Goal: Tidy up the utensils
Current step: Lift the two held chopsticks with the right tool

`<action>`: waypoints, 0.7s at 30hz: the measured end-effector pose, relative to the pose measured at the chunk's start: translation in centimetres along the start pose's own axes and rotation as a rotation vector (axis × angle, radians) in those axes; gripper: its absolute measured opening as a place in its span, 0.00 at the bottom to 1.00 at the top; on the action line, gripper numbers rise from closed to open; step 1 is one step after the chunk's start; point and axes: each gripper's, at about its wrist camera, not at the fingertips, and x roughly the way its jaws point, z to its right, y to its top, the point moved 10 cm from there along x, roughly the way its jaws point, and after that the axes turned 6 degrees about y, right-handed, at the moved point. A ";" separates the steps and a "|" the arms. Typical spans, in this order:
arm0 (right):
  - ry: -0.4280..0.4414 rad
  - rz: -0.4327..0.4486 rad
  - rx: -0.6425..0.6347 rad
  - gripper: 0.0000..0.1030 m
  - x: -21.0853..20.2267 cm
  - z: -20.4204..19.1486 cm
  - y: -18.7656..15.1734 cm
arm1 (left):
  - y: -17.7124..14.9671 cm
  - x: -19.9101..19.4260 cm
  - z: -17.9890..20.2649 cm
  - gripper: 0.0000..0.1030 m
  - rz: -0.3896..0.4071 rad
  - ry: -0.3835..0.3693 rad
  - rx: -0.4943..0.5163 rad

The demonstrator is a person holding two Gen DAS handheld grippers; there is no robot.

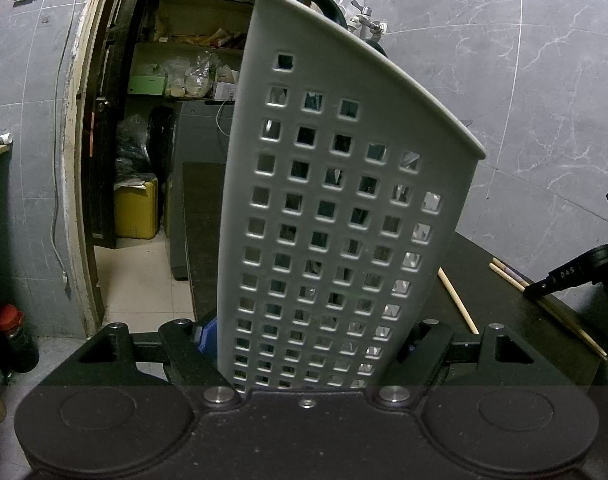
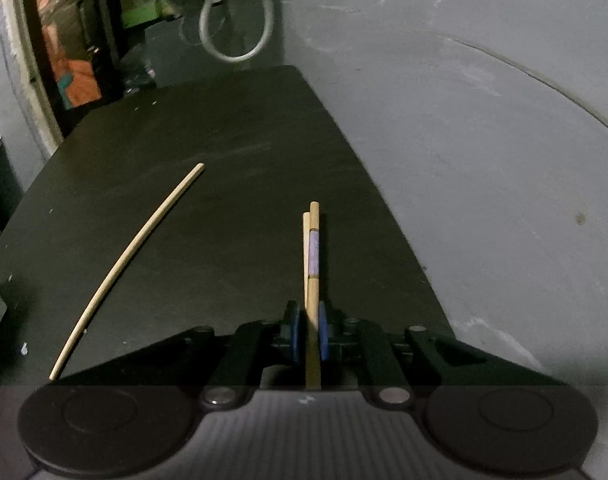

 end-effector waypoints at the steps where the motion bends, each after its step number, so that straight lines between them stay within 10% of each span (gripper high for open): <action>1: 0.007 -0.006 -0.010 0.11 0.0 0.0 0.1 | 0.0 0.0 0.0 0.76 0.000 0.000 0.000; 21: 0.099 -0.109 -0.088 0.15 -1.1 -1.8 0.0 | 0.0 0.2 0.1 0.77 -0.001 -0.006 -0.005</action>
